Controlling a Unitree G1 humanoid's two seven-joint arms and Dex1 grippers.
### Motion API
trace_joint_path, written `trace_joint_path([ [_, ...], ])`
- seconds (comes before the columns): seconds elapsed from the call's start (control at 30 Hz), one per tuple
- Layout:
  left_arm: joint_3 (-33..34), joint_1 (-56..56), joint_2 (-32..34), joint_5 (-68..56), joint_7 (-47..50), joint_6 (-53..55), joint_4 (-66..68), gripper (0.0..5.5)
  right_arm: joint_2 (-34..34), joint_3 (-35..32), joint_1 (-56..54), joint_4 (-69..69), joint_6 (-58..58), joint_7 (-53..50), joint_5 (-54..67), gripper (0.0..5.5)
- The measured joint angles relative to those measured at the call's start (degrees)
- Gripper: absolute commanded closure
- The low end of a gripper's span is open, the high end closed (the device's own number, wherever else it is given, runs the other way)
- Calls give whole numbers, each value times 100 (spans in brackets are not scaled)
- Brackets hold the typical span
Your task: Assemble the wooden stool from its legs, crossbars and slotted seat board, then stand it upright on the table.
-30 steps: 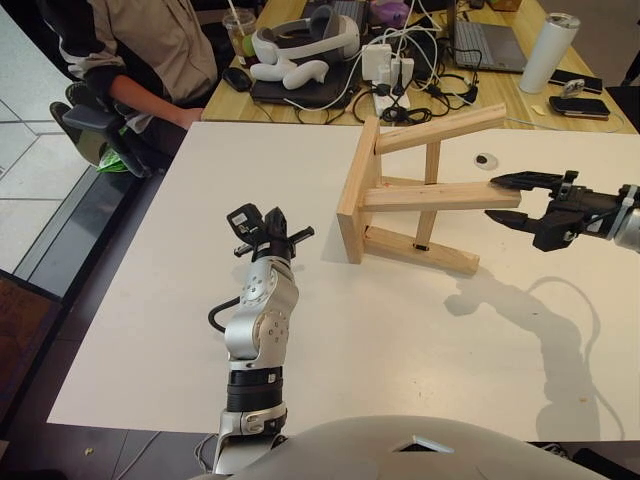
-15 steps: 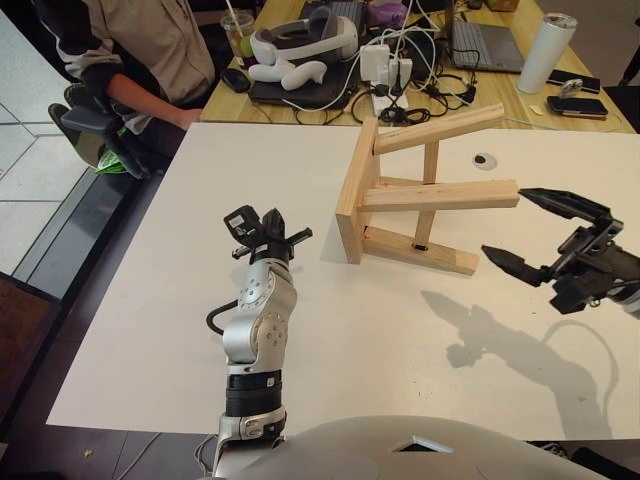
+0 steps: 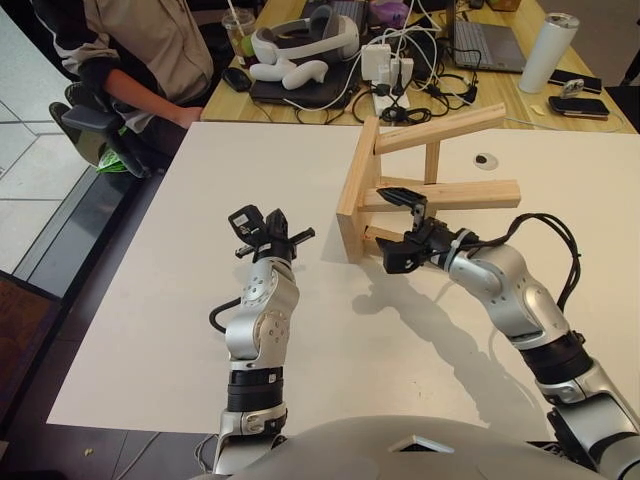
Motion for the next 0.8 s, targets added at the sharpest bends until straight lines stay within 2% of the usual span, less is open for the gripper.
trace_joint_path([
  [0.3, -12, -2, 1, -5, 2, 22, -9, 533, 260, 143, -310, 368, 673, -41, -245, 245],
  [0.53, -16, -1, 1, -5, -3, 24, -10, 533, 628, -21, -293, 140, 1353, 139, 280, 348],
  [0.8, -27, -1, 2, 24, 14, 23, -12, 533, 707, -172, -279, -6, 1551, 166, 552, 353],
])
